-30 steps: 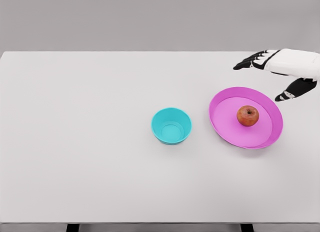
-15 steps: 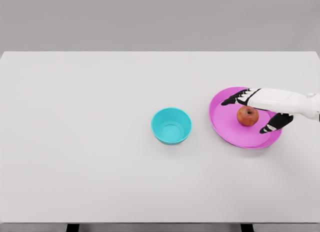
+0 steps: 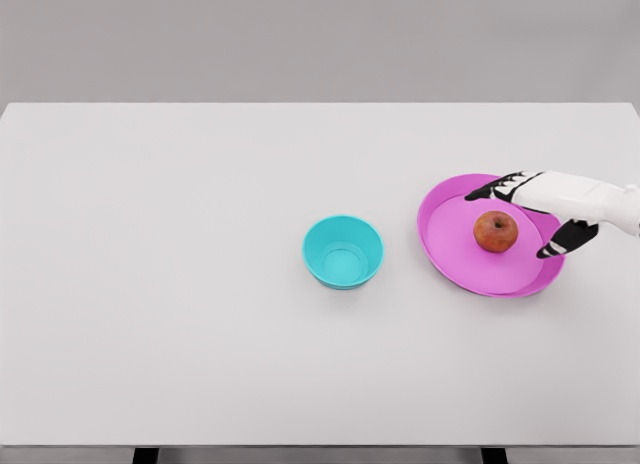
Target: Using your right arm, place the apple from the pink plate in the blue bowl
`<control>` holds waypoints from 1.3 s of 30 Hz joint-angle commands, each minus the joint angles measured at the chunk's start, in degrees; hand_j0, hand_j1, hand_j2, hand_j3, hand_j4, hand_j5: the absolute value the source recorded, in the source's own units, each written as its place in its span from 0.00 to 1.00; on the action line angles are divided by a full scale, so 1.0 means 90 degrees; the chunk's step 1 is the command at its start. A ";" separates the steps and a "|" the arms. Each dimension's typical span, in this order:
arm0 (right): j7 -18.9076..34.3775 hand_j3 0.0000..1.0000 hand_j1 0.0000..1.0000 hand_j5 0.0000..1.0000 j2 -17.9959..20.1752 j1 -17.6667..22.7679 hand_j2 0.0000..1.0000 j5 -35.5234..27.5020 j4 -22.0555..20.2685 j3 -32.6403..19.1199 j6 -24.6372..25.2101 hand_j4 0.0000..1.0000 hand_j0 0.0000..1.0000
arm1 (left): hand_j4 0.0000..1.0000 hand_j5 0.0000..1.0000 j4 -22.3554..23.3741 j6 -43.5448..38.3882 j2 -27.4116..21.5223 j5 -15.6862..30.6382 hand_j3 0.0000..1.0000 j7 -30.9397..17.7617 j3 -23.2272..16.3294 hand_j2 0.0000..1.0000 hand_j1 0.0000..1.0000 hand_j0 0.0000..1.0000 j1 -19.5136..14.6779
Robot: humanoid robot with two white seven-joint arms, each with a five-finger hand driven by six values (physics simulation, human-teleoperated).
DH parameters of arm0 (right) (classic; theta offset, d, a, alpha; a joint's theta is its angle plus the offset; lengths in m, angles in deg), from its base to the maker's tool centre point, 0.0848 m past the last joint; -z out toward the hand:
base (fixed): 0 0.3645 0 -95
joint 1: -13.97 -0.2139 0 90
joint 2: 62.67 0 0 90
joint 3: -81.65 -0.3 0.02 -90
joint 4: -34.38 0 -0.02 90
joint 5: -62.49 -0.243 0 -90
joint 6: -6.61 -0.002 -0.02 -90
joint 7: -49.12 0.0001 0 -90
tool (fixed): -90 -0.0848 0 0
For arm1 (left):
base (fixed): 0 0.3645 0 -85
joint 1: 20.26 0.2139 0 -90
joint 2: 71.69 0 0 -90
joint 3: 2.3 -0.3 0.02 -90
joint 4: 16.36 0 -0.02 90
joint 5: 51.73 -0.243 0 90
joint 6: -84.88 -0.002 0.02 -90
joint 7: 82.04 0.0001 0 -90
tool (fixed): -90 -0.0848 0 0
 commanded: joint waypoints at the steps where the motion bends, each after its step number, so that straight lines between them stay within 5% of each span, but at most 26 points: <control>1: -0.0002 1.00 1.00 1.00 -0.0239 -0.0010 1.00 0.0162 0.0233 0.0015 0.0009 1.00 1.00 | 1.00 1.00 0.0001 0.0001 -0.0001 -0.0004 1.00 0.0000 0.0008 1.00 1.00 1.00 0.0000; 3: -0.0002 1.00 1.00 1.00 -0.0503 0.0000 1.00 0.0368 0.0487 0.0035 -0.0040 1.00 1.00 | 1.00 1.00 0.0001 0.0001 -0.0001 -0.0004 1.00 0.0000 0.0008 1.00 1.00 1.00 0.0000; 12: -0.0002 1.00 1.00 1.00 -0.0513 -0.0020 1.00 0.0378 0.0477 0.0035 -0.0040 1.00 1.00 | 1.00 1.00 0.0001 0.0001 -0.0001 -0.0004 1.00 0.0000 -0.0001 1.00 1.00 1.00 0.0000; 15: -0.0002 1.00 1.00 1.00 -0.0904 -0.0029 1.00 0.0670 0.0741 0.0044 -0.0050 1.00 1.00 | 1.00 1.00 0.0001 0.0001 -0.0001 -0.0004 1.00 0.0000 0.0008 1.00 1.00 1.00 0.0000; 23: -0.0002 0.99 0.99 0.99 -0.0904 -0.0039 0.99 0.0680 0.1005 0.0044 -0.0264 0.99 0.99 | 1.00 1.00 0.0001 0.0001 -0.0001 -0.0004 1.00 0.0000 0.0008 1.00 1.00 1.00 0.0000; 28: -0.0002 0.76 0.76 0.76 -0.0894 -0.0029 0.76 0.0710 0.1014 0.0015 -0.0274 0.76 0.76 | 1.00 1.00 0.0001 0.0001 -0.0001 -0.0004 1.00 0.0000 0.0008 1.00 1.00 1.00 0.0000; 39: -0.0002 0.53 0.53 0.53 -0.1167 -0.0010 0.53 0.0963 0.1561 -0.0053 -0.0811 0.53 0.53 | 1.00 1.00 0.0001 0.0001 -0.0001 -0.0004 1.00 0.0000 -0.0001 1.00 1.00 1.00 0.0000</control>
